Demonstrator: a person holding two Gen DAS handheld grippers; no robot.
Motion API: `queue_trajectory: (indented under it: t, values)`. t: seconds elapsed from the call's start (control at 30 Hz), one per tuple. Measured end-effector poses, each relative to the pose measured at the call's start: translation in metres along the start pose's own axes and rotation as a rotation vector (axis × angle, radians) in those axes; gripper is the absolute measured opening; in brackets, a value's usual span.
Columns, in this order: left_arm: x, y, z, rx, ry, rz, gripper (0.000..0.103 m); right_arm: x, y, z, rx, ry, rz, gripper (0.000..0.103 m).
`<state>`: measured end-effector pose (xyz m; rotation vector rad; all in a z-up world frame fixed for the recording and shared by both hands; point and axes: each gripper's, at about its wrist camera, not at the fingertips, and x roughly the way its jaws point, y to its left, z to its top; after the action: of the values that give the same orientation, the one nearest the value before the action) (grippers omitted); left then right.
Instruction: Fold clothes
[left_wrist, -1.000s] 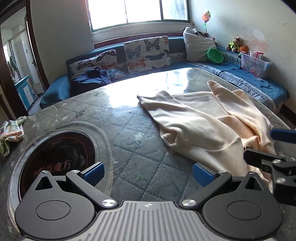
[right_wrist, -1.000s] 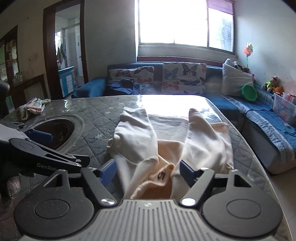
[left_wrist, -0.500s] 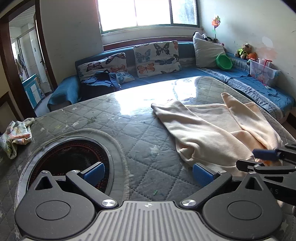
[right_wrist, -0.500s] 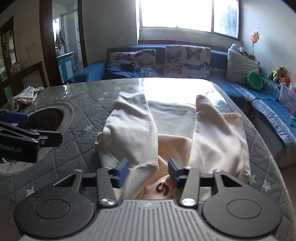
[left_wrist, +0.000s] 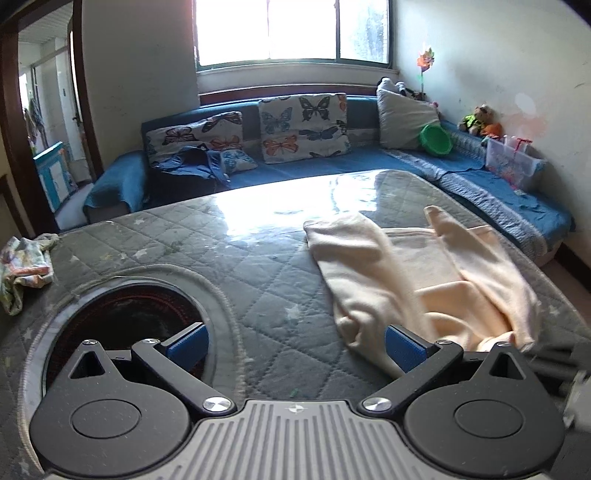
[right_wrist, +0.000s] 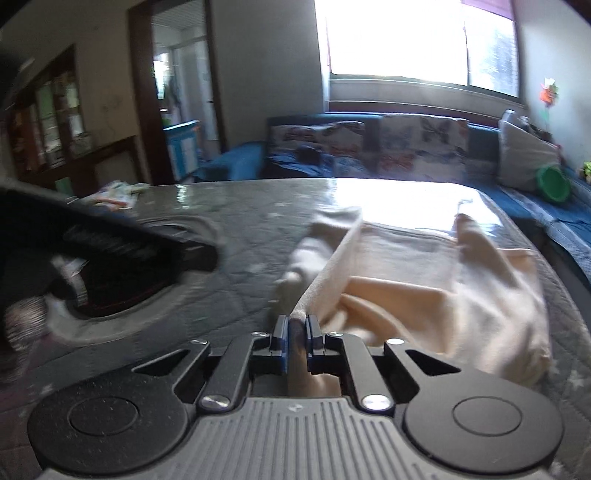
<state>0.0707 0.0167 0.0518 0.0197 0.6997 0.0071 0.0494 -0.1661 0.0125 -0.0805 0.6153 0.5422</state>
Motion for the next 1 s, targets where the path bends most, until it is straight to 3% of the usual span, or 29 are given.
queue_trajectory:
  t: [0.5,0.6,0.67,0.73,0.83,0.9,1.0]
  values:
    - [0.018,-0.014,-0.013,0.036,0.07,-0.12,0.101,0.001,0.035,-0.024,-0.039,0.01,0.087,0.008]
    - [0.024,-0.012,-0.015,0.044,0.1,-0.131,0.087,0.0,0.04,-0.024,-0.056,0.008,0.106,0.008]
    - [0.029,-0.009,-0.018,0.04,0.123,-0.137,0.072,-0.002,0.042,-0.024,-0.065,0.005,0.117,0.008]
    - [0.032,-0.006,-0.02,0.035,0.15,-0.145,0.044,-0.003,0.043,-0.024,-0.073,0.003,0.123,0.008]
    - [0.034,0.0,-0.026,0.023,0.177,-0.164,0.017,-0.005,0.043,-0.024,-0.081,0.002,0.124,0.008]
    - [0.032,0.004,-0.031,0.019,0.171,-0.176,0.009,-0.007,0.041,-0.024,-0.078,0.004,0.121,0.011]
    - [0.026,0.009,-0.034,0.016,0.151,-0.18,0.007,-0.014,0.036,-0.022,-0.062,0.001,0.123,0.013]
